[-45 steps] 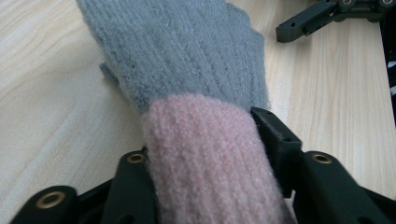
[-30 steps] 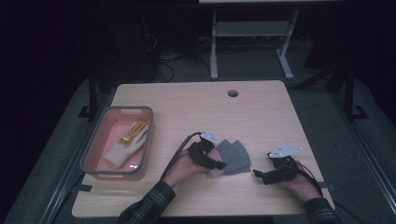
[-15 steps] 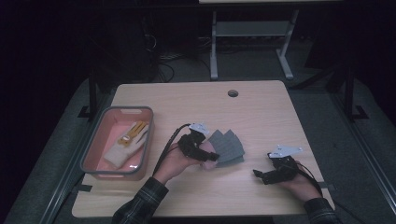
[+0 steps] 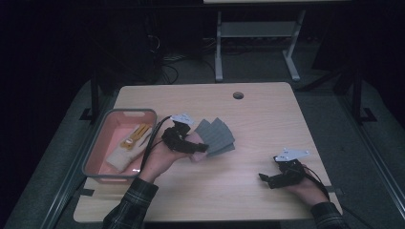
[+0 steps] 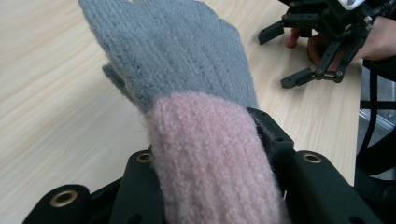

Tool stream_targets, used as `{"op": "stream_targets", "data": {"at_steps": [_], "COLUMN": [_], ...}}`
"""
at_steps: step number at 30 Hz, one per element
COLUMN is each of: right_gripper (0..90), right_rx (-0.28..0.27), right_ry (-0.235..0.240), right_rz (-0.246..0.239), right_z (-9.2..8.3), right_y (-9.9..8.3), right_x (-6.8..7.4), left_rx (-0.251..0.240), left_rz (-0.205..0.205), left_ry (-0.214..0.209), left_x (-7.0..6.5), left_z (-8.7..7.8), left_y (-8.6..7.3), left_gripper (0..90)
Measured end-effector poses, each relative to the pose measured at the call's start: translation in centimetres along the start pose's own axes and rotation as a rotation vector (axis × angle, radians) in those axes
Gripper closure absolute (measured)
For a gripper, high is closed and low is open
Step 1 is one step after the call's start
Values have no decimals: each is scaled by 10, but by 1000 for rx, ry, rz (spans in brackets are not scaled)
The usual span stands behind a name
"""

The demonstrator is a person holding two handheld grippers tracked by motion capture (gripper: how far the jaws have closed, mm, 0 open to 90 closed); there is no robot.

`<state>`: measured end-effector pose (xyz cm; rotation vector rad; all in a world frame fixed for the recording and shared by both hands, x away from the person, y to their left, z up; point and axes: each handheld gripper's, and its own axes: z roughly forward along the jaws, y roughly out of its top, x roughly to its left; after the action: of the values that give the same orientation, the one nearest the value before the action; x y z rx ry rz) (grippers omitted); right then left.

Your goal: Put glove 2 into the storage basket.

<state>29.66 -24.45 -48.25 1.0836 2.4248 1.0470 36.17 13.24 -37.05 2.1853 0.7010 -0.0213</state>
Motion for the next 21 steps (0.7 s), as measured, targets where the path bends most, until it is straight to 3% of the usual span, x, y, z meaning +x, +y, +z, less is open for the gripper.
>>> {"op": "stream_targets", "data": {"at_steps": [21], "right_gripper": [84], "right_rx": [0], "right_ry": [1], "right_rz": [-1], "right_z": [0], "right_y": [0], "right_x": [0], "left_rx": [-86], "left_rz": [-65], "left_ry": [111], "left_x": [26], "left_z": [-66], "left_y": [-17], "left_gripper": [602]}}
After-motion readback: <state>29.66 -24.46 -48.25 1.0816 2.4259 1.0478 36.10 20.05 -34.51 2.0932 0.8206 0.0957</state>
